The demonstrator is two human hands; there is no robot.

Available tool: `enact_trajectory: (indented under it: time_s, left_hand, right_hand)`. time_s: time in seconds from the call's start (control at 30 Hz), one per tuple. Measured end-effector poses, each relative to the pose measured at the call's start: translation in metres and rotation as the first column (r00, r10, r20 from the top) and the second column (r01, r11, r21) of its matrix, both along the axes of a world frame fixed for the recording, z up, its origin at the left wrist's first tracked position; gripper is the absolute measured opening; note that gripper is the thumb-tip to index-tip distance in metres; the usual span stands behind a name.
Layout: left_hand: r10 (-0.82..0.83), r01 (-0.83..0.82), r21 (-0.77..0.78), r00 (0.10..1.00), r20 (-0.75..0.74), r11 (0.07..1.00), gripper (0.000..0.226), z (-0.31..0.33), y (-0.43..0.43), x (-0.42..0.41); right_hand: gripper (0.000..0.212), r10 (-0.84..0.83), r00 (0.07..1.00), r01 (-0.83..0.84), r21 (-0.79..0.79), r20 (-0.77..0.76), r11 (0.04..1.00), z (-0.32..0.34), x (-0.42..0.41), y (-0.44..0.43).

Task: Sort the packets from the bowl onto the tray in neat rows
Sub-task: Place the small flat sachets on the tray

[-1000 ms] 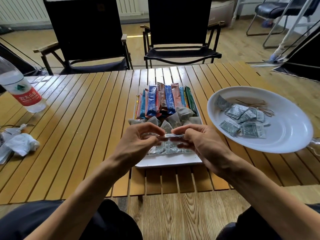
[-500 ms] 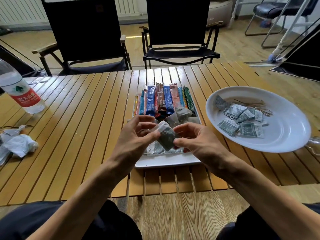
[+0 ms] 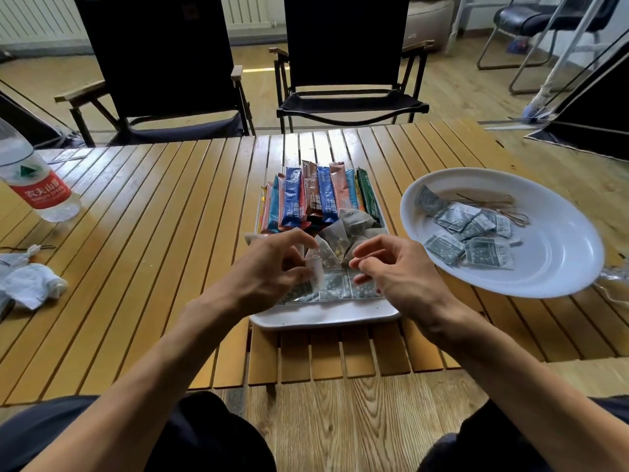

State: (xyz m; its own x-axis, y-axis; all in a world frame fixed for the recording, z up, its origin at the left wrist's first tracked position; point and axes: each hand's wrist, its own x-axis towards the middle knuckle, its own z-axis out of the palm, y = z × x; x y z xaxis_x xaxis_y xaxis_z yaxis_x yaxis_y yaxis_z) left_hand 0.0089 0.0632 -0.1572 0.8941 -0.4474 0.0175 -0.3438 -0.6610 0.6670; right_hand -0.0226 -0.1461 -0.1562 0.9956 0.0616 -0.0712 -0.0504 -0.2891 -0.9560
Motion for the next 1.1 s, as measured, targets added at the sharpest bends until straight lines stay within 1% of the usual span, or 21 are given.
enact_trajectory:
  time_s: [0.07,0.1,0.17,0.2,0.3,0.37,0.4,0.53,0.77,0.83,0.9,0.97,1.0,1.03,1.1]
  left_hand:
    - [-0.025,0.025,-0.026,1.0,-0.009,0.999,0.03,-0.002,-0.005,0.003]
    - [-0.03,0.03,-0.04,1.0,0.009,0.999,0.028,-0.003,-0.007,0.004]
    - [-0.041,0.043,-0.018,0.996,0.08,0.999,0.026,-0.007,-0.009,0.005]
    - [-0.056,0.055,0.017,0.991,0.121,0.998,0.027,-0.009,-0.008,0.006]
    - [-0.108,0.07,0.177,0.97,0.219,0.982,0.03,-0.017,0.002,0.007]
    - [-0.111,0.052,0.247,0.966,0.233,0.968,0.036,-0.019,0.008,0.004]
    - [-0.108,0.047,0.263,0.969,0.22,0.964,0.039,-0.02,0.01,0.002]
    - [-0.119,0.035,0.33,0.964,0.237,0.943,0.046,-0.018,0.009,-0.006]
    - [-0.151,0.059,0.366,0.962,0.228,0.929,0.04,-0.018,0.012,-0.007]
    - [-0.141,0.065,0.324,0.966,0.217,0.944,0.04,-0.012,0.006,-0.012]
    - [-0.107,0.066,0.191,0.97,0.217,0.979,0.038,0.001,-0.014,-0.015]
    - [-0.078,0.063,0.067,0.961,0.264,0.996,0.026,0.014,-0.05,-0.015]
    - [-0.076,0.067,0.04,0.957,0.281,0.997,0.019,0.019,-0.073,-0.013]
    - [-0.078,0.07,0.04,0.956,0.282,0.997,0.015,0.022,-0.097,-0.009]
    - [-0.068,0.044,0.091,0.955,0.29,0.995,0.013,0.023,-0.144,0.0]
  right_hand:
    - [0.011,0.006,1.0,-0.005,-0.019,0.015,1.0,-0.001,-0.001,-0.001]
    - [0.011,0.007,0.999,-0.005,-0.051,0.034,0.999,-0.002,-0.001,-0.001]
    - [0.01,0.006,0.991,0.021,-0.196,0.133,0.98,-0.002,-0.001,-0.002]
    - [0.01,0.004,0.982,0.043,-0.246,0.187,0.968,-0.002,-0.001,-0.003]
    - [0.01,-0.033,0.959,0.107,-0.255,0.281,0.961,0.003,-0.001,-0.004]
    - [0.008,-0.024,0.935,0.146,-0.321,0.354,0.936,0.007,-0.001,-0.006]
    - [0.008,-0.021,0.932,0.148,-0.33,0.361,0.932,0.007,0.0,-0.007]
    - [0.01,-0.016,0.94,0.139,-0.343,0.34,0.929,0.005,0.002,-0.011]
    - [0.012,-0.027,0.947,0.145,-0.351,0.322,0.925,0.005,0.0,-0.017]
    - [0.013,-0.021,0.956,0.14,-0.393,0.292,0.909,0.007,0.0,-0.025]
    - [0.018,0.001,0.976,0.098,-0.443,0.218,0.891,0.017,0.001,-0.041]
    - [0.022,-0.01,0.992,0.074,-0.505,0.128,0.86,0.032,0.005,-0.065]
    - [0.022,-0.047,0.994,0.095,-0.549,0.101,0.831,0.038,0.009,-0.079]
    - [0.02,-0.107,0.991,0.134,-0.592,0.082,0.794,0.042,0.014,-0.095]
    - [0.011,-0.255,0.964,0.233,-0.673,0.067,0.702,0.041,0.026,-0.126]
